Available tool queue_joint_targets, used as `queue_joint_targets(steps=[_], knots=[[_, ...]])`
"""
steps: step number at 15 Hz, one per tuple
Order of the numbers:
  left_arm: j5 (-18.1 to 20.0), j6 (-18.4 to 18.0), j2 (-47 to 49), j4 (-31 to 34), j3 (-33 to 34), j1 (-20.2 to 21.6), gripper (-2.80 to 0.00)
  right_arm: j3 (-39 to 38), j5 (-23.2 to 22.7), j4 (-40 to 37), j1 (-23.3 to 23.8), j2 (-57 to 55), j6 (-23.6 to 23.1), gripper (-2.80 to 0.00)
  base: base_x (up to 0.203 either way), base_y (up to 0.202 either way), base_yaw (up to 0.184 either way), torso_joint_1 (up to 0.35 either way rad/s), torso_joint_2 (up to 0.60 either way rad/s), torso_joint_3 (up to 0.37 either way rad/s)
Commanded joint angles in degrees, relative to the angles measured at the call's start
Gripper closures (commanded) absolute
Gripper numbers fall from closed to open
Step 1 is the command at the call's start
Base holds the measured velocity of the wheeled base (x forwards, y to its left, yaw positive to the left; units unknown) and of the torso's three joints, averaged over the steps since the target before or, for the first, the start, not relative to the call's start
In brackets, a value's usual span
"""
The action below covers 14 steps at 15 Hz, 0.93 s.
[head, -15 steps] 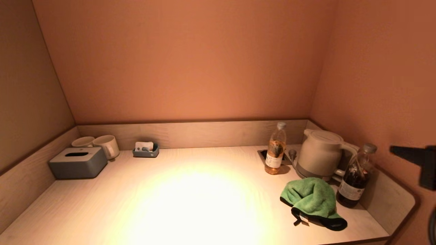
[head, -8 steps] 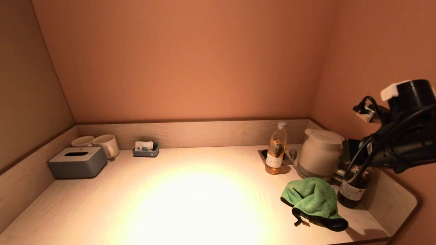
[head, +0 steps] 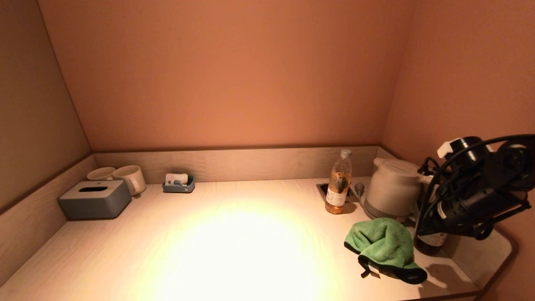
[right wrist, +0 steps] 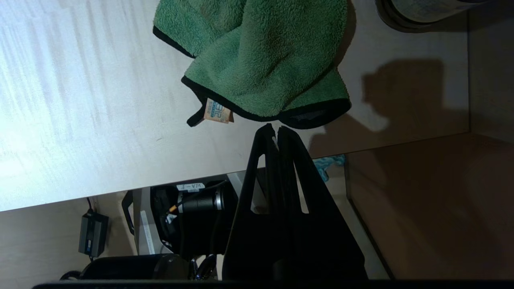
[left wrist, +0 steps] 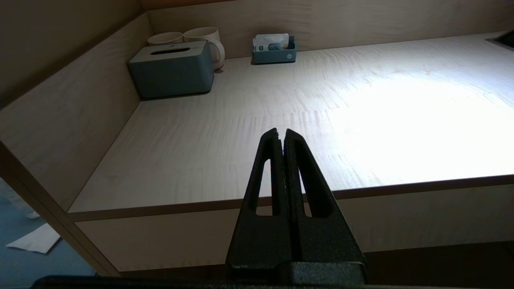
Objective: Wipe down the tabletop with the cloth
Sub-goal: Pick up the tablecloth
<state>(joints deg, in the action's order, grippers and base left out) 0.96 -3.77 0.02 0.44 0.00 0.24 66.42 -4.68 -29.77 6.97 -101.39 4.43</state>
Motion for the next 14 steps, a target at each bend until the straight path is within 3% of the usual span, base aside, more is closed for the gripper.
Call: queue_joint_targets(steps=[1, 6, 9, 10, 14], knots=[[0.0, 0.0, 0.0, 0.0, 0.0, 0.0, 0.0, 0.9, -0.1, -0.2, 0.5, -3.5, -0.2, 0.0, 0.0, 0.0, 0.0, 0.0, 0.0, 0.0], [0.0, 0.0, 0.0, 0.0, 0.0, 0.0, 0.0, 3.6, -0.4, 0.0, 0.9, -9.9, -0.4, 0.0, 0.0, 0.0, 0.0, 0.0, 0.0, 0.0], [0.0, -0.1, 0.0, 0.0, 0.0, 0.0, 0.0, 4.7, -3.6, -0.3, 0.9, -11.0, -0.6, 0.0, 0.0, 0.0, 0.0, 0.0, 0.0, 0.0], [0.0, 0.0, 0.0, 0.0, 0.0, 0.0, 0.0, 4.8, -3.6, -0.2, 0.9, -11.3, -0.6, -2.8, 0.0, 0.0, 0.0, 0.0, 0.0, 0.0], [0.0, 0.0, 0.0, 0.0, 0.0, 0.0, 0.0, 6.0, -3.7, -0.2, 0.8, -13.3, -0.5, -2.8, 0.0, 0.0, 0.0, 0.0, 0.0, 0.0]])
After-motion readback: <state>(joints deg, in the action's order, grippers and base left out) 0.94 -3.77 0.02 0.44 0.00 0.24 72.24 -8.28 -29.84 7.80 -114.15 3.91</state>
